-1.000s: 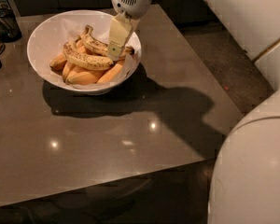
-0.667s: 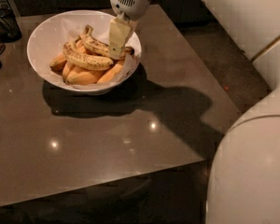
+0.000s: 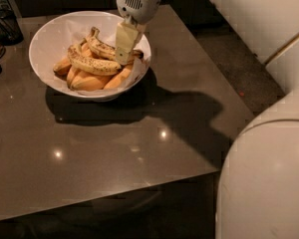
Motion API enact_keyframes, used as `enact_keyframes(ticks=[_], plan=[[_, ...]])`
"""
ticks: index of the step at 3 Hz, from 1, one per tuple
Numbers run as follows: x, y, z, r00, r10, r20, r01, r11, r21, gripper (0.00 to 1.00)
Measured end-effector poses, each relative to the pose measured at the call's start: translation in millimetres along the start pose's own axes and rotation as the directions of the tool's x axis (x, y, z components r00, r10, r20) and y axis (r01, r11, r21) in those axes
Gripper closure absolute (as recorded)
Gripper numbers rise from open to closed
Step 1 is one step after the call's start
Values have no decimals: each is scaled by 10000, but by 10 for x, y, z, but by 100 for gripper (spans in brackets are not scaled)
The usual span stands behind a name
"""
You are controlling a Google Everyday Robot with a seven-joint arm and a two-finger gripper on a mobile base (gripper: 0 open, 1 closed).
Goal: Pick banana from white bowl
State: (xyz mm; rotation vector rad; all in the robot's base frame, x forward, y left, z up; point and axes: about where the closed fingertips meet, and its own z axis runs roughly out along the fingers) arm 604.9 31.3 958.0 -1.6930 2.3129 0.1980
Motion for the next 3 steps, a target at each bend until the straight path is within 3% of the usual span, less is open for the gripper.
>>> enact_keyframes(ticks=[1,3], plan=[[-2,6,35,10000,31,-47,-31,10000,-81,40],[8,28,119,9999,-76,-136,72,9996,-260,82]])
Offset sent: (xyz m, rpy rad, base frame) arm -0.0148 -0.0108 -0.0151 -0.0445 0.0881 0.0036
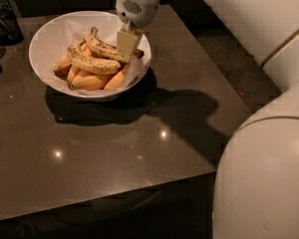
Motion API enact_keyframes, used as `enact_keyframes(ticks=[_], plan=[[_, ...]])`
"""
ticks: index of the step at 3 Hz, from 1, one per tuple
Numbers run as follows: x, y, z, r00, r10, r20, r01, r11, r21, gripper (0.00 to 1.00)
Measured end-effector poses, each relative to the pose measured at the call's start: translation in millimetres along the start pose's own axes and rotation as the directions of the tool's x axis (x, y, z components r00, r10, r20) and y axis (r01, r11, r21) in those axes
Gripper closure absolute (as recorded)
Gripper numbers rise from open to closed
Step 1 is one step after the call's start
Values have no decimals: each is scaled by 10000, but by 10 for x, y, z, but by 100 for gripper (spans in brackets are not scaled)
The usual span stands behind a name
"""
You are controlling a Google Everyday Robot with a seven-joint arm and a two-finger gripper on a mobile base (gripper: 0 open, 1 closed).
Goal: Pick banana from white bowl
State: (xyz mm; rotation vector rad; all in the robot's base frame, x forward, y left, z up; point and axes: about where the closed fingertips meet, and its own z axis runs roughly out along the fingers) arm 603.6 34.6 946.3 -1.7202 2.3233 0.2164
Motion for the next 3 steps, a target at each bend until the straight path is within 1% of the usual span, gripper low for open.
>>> enact_keyframes(ticks=[1,2,3], plan=[[6,17,29,9999,-116,-96,116,9999,50,100],[6,17,29,9999,-116,-93,117,9999,52,100],[-21,-4,-74,9985,-229,496,211,9991,355,100]])
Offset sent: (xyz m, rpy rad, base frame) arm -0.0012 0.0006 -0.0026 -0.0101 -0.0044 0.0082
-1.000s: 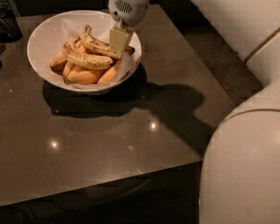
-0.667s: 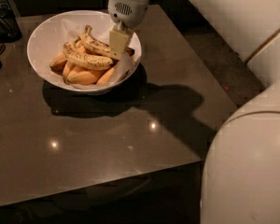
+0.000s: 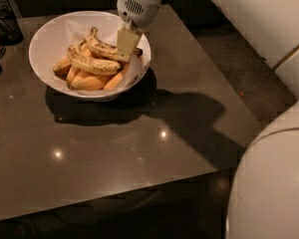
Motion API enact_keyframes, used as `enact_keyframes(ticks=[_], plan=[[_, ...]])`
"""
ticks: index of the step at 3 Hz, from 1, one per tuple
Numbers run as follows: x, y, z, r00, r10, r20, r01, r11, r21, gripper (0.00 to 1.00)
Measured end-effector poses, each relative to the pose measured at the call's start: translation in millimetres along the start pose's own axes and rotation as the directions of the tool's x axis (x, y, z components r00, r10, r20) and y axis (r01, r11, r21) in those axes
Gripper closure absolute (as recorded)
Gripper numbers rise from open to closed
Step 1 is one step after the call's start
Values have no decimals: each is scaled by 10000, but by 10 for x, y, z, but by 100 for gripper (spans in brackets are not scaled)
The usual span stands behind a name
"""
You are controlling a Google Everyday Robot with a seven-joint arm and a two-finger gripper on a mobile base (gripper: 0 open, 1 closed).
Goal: Pick banana from white bowl
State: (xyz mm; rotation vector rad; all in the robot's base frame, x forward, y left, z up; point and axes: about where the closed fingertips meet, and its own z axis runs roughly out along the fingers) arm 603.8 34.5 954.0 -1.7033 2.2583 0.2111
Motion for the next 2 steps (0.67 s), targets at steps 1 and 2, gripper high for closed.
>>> enact_keyframes(ticks=[1,2], plan=[[76,-44,-225,9963,-167,841,138,9993,349,100],[185,-106,-385,9858,-474,1614,420,9984,370,100]])
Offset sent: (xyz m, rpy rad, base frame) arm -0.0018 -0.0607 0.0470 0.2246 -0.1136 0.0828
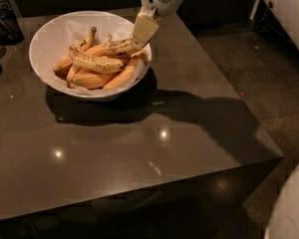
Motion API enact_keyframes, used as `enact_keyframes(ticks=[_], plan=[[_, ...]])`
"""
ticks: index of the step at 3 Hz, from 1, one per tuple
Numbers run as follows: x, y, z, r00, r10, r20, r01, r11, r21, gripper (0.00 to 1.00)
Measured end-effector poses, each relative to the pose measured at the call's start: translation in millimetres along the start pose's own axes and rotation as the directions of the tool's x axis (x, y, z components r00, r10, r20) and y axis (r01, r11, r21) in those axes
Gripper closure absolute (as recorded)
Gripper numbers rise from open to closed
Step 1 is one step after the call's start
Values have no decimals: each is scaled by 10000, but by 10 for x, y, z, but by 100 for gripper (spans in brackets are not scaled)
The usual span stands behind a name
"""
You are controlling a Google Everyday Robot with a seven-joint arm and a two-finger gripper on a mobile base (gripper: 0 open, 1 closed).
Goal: Pick banana from white bowl
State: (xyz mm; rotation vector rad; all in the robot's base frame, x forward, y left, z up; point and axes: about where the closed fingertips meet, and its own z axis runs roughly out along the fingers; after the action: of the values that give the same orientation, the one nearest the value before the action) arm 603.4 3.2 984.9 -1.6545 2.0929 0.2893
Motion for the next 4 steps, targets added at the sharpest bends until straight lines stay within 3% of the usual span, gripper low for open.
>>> enact_keyframes(ticks=[1,3,4], plan=[[-2,0,-1,10000,-4,4,4,10000,4,100],[-245,230,-431,9863,-897,1388,813,9946,650,100],[-164,362,-548,9706,-990,2195,825,9931,829,100]])
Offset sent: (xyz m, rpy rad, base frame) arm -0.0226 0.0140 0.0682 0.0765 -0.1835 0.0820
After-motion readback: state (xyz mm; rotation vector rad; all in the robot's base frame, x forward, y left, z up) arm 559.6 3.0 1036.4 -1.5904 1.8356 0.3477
